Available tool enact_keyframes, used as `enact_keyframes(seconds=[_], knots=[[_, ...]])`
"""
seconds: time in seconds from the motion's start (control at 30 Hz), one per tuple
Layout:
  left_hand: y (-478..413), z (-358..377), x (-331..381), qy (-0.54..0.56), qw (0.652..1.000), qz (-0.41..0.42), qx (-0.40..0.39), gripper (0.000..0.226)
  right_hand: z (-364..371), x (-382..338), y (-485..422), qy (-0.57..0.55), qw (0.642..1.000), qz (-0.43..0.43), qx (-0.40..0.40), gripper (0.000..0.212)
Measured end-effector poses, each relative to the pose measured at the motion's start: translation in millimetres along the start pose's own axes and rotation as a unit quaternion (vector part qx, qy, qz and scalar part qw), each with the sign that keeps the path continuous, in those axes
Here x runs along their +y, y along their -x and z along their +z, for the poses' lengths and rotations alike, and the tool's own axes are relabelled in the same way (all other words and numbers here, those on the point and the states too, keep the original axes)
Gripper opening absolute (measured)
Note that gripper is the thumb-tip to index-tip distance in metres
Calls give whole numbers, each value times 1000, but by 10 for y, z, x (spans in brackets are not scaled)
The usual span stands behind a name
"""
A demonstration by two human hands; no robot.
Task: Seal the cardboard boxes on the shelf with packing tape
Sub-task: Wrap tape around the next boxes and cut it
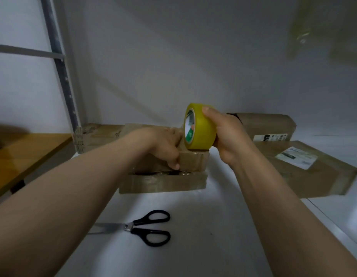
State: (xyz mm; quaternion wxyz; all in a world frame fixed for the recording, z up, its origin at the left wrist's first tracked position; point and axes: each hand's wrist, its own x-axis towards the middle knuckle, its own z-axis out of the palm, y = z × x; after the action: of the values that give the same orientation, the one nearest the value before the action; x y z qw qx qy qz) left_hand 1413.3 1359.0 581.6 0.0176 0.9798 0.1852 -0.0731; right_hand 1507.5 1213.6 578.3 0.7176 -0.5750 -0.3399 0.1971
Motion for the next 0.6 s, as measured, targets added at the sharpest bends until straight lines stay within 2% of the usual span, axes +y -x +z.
enact_keyframes(seconds=[0.1, 0.23, 0.3, 0.43, 0.6], knots=[[-45, 63, 102, -58, 997, -44, -10, 127, 23, 3, 46, 0, 1000, -3, 4, 33], [5, 245, 203, -81, 994, -41, 55, 140, 15, 30, 39, 3, 1000, -12, 27, 34], [44, 332, 258, -91, 991, -32, 90, 136, -5, 53, 35, 9, 999, -14, 36, 38], [55, 361, 308, -65, 990, -53, 112, 116, -6, 96, 31, 18, 1000, -5, 24, 43], [-1, 352, 280, -42, 991, -48, 119, 116, 6, 85, 26, 10, 1000, 2, 27, 45]])
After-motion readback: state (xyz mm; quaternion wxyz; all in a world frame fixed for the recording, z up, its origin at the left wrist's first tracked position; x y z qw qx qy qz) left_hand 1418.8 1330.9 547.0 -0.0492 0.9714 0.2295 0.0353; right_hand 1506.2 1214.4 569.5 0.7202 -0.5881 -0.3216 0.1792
